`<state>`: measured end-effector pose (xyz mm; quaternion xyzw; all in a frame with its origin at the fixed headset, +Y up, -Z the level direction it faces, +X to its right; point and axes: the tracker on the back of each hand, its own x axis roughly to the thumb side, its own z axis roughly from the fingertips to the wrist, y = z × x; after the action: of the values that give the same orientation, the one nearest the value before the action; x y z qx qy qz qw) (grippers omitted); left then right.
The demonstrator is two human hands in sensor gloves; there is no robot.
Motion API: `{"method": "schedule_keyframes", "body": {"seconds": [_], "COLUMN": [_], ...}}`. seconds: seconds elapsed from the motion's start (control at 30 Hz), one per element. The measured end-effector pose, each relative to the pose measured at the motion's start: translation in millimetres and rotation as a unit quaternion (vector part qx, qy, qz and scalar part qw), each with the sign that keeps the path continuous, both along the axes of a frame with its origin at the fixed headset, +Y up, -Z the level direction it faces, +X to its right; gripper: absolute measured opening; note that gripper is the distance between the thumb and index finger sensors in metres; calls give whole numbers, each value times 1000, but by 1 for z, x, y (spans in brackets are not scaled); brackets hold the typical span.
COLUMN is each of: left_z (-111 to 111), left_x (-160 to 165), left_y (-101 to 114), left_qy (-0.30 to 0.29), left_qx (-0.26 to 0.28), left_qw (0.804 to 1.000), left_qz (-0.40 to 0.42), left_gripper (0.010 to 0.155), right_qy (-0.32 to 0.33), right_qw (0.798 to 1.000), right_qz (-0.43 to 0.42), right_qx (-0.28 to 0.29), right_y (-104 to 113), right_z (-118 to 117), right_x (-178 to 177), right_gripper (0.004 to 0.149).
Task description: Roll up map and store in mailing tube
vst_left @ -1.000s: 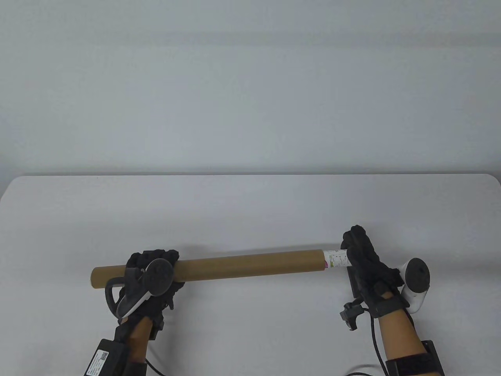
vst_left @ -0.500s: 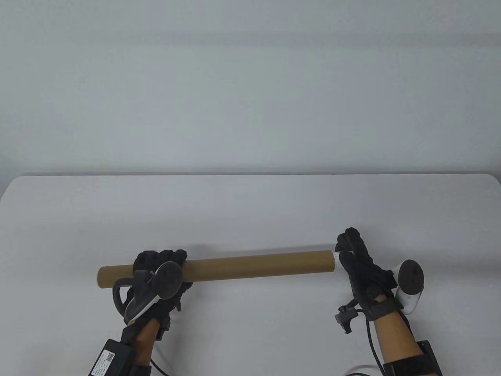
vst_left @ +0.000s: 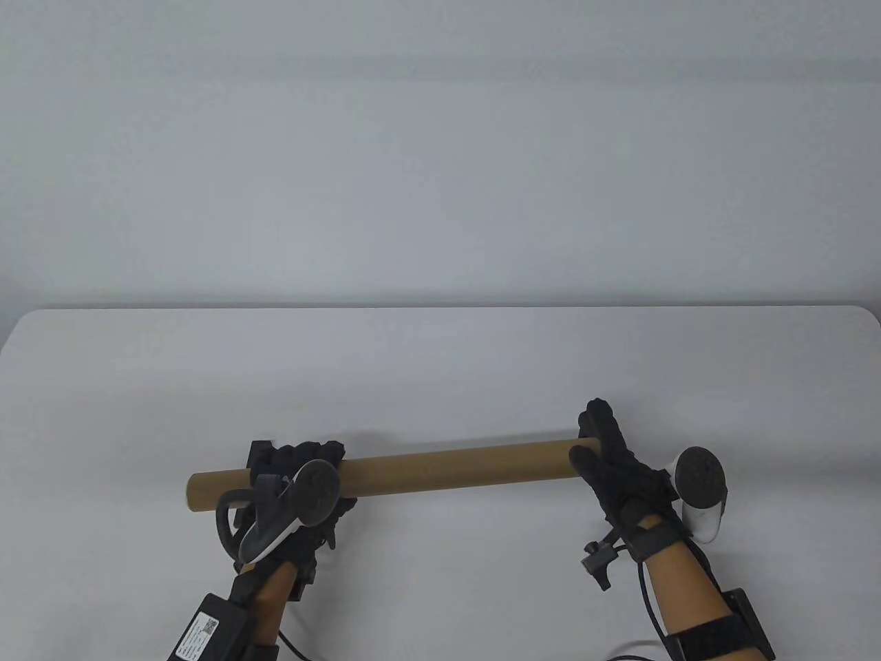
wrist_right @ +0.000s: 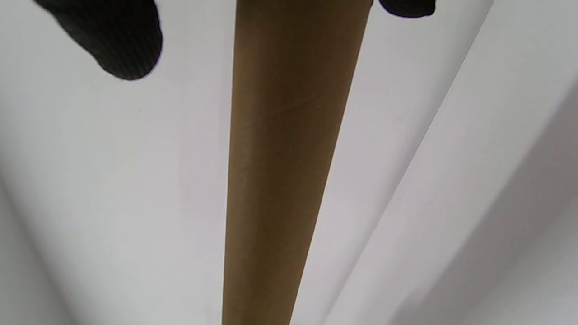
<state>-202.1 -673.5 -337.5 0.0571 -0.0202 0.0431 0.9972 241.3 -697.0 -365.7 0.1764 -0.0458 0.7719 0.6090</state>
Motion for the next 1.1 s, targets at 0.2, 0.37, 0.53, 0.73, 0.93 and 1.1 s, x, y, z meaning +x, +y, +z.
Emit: {"method": "schedule_keyframes", "body": {"seconds": [0.2,0.37,0.53,0.73,0.93,1.1], "left_z": [-3,-5,-5,-4,-4,-5], "left_x": [-11,-17,-18,-19,-19,-18], "left_y": [-5,-8,-8,-9,-9,-9], "left_qy": [20,26,26,26,26,29], "left_qx": [-11,-21,-24,-32,-38,-43], "left_qw": [1000,999,999,999,999,999], "left_qz": [-5,-3,-2,-4,-6,-8], "left_gripper": [74,74,74,73,74,74], "right_qy": [-80,-94,-99,-87,-80,-94], "right_qw": [990,932,834,784,782,778], "right_qz": [115,343,524,580,570,581], "right_qx": [-6,-71,-137,-202,-237,-221], "right_y": [27,40,16,-30,-58,-56], "right_z": [0,-2,-5,-11,-17,-19], "right_x": [34,57,69,82,84,80], "right_gripper": [87,85,86,84,79,74]}}
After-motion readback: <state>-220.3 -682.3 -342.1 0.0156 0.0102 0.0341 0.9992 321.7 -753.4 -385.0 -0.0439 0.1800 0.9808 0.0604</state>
